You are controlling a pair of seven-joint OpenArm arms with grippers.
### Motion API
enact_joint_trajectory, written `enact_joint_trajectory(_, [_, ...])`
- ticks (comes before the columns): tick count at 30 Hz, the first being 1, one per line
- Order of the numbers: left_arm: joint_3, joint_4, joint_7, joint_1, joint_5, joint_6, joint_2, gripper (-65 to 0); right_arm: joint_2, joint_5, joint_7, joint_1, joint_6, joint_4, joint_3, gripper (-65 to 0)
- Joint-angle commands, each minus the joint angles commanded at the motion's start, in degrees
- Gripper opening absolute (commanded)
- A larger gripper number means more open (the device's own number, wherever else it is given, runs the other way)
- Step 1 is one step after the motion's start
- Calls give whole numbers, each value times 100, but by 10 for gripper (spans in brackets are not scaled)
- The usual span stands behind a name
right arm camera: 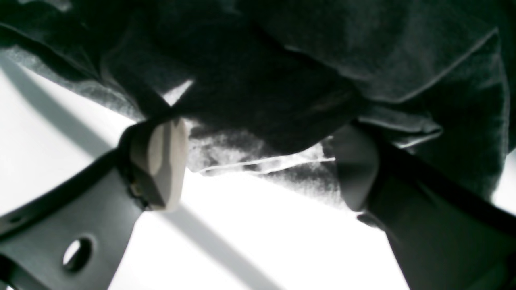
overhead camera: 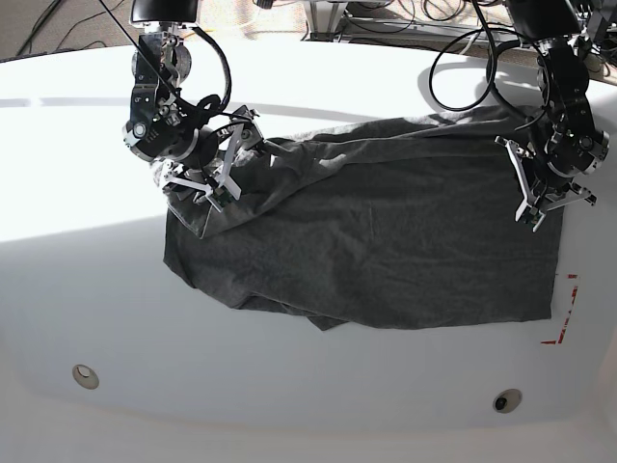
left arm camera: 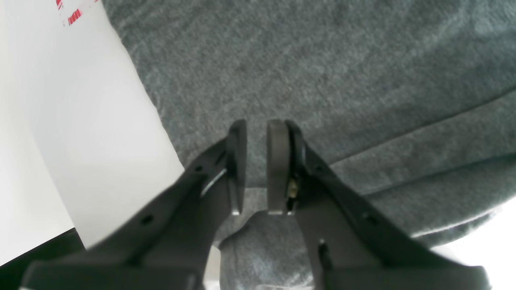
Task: Layout the t-shirt on the table in an organized manner, then fold the t-shirt properly
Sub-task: 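Pull the held edge away from the left gripper with the right gripper, then regrasp the shirt edge with the right gripper and tug it outward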
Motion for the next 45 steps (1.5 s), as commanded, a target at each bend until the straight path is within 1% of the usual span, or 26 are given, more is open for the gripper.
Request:
enact_joint_trajectory(2, [0,0,0,0,0,0,0,-574,-26,0,9,0,0,0,26,-174])
enact_joint_trajectory(5, [0,0,0,0,0,0,0,-574,-70,0,9,9,0,0,35,-304])
enact_joint_trajectory(6, [0,0,0,0,0,0,0,-574,-70,0,9,9,0,0,35,-382])
enact_joint_trajectory(8, [0,0,0,0,0,0,0,-574,-70,0,9,18,0,0,35,-503])
enact_joint_trajectory(10, [0,0,0,0,0,0,0,-574,-70,0,9,18,0,0,35,-609])
enact_joint_trajectory(11, [0,0,0,0,0,0,0,-574,-70,0,9,18,0,9,26,-647])
enact_joint_trajectory(12, [0,0,0,0,0,0,0,-574,-70,9,9,18,0,26,26,-650])
enact_joint_trajectory(15, [0,0,0,0,0,0,0,-574,-70,44,-9,18,0,141,18,-633])
enact_joint_trajectory(18, [0,0,0,0,0,0,0,-574,-79,44,-44,18,0,448,9,-648])
enact_joint_trajectory(20, [0,0,0,0,0,0,0,-574,-88,44,-158,26,0,607,0,-648])
enact_joint_trajectory(21, [0,0,0,0,0,0,0,-574,-105,53,-299,105,0,703,0,-648])
enact_joint_trajectory(24, [0,0,0,0,0,0,-9,-574,-264,53,-580,316,0,765,-9,-648])
enact_joint_trajectory(26, [0,0,0,0,0,0,-9,-574,-316,53,-677,484,0,765,-9,-648])
enact_joint_trajectory(31, [0,0,9,0,0,0,-18,-574,-343,62,-686,888,0,756,-26,-648])
enact_joint_trajectory(35, [-18,0,18,9,0,0,-18,-574,-343,9,-686,1134,0,747,-246,-648])
enact_joint_trajectory(45, [-26,9,18,114,0,0,-26,-574,-334,9,-695,1204,0,738,-554,-648])
